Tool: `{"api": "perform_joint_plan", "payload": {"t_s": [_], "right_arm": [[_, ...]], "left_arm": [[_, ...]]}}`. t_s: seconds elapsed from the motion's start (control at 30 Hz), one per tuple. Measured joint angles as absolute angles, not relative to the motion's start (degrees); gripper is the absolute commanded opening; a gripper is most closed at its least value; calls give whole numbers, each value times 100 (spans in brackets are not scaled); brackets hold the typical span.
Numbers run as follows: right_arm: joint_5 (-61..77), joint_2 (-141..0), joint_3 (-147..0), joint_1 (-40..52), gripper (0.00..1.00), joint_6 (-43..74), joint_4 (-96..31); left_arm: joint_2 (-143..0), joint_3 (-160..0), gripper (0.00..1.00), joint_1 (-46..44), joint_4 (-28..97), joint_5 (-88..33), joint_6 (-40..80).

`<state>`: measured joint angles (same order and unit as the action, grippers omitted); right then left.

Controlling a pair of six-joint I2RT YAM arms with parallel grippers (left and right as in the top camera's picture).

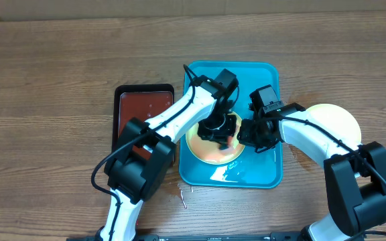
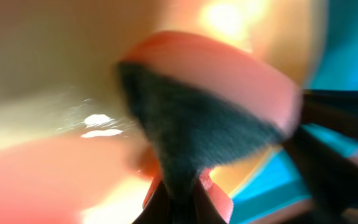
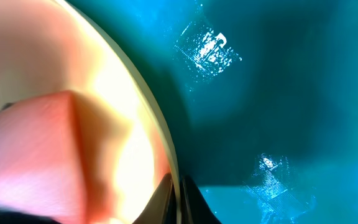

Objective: Clean dirty plates on tray and stack at the side
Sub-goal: 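Scrub the red smear on the second yellow plate with the sponge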

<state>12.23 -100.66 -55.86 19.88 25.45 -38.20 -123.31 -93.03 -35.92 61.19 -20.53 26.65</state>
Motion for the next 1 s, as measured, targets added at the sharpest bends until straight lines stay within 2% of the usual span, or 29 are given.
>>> {"api": "perform_joint_plan", "payload": {"t_s": [0.17, 0.47, 0.77, 1.0], "right_arm": [[1221, -10066, -5586, 1990, 4, 2547, -3820], [1223, -10066, -5586, 1988, 4, 2547, -3813], [1313, -10079, -5586, 2025, 4, 2547, -3798], [1315, -10079, -5586, 2023, 4, 2547, -3800]], "left_arm": [[-12331, -9299, 4, -3538, 6726, -913, 2665], [-12331, -9201, 5, -3500, 6991, 637, 2672], [-12127, -9196, 5, -3223, 7109, 353, 2753], [-10726, -9153, 4, -2460, 7225, -209, 2727]]}}
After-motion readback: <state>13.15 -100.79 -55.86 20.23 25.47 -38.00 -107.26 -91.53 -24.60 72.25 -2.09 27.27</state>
